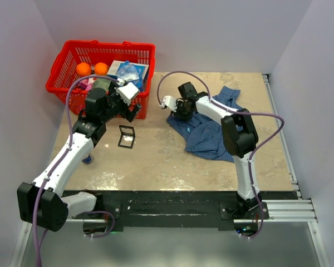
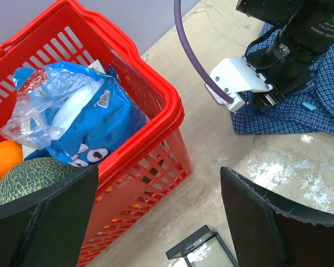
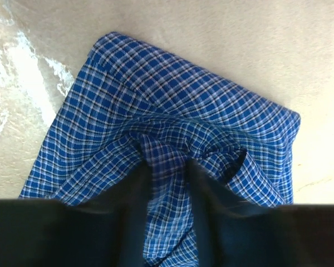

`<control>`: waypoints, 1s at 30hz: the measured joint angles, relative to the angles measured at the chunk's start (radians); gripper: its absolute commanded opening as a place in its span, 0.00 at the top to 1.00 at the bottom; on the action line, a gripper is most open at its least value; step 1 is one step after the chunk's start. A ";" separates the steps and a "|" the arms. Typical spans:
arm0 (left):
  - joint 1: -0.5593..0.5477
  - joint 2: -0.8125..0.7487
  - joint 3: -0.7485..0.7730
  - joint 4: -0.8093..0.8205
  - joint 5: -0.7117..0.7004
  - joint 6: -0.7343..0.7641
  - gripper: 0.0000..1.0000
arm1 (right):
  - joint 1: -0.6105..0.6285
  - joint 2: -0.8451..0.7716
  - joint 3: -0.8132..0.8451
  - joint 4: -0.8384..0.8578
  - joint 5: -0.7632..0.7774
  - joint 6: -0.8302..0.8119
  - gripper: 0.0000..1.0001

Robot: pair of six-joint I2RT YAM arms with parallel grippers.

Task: Remove the brooch from the garment

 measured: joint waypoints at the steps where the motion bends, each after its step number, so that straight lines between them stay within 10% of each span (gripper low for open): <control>1: 0.000 0.002 0.000 0.001 0.004 0.000 0.05 | 0.000 0.000 -0.001 -0.003 0.003 0.000 0.83; 4: 0.000 0.015 0.000 0.007 0.014 -0.001 0.05 | 0.000 -0.002 -0.001 0.000 0.006 0.022 1.00; 18: 0.000 0.084 0.015 0.082 0.106 -0.054 0.06 | -0.072 -0.513 0.207 0.164 -0.035 0.360 1.00; 30: -0.016 0.124 0.024 0.243 0.130 -0.071 0.06 | -0.149 -0.645 0.365 0.305 0.129 0.525 1.00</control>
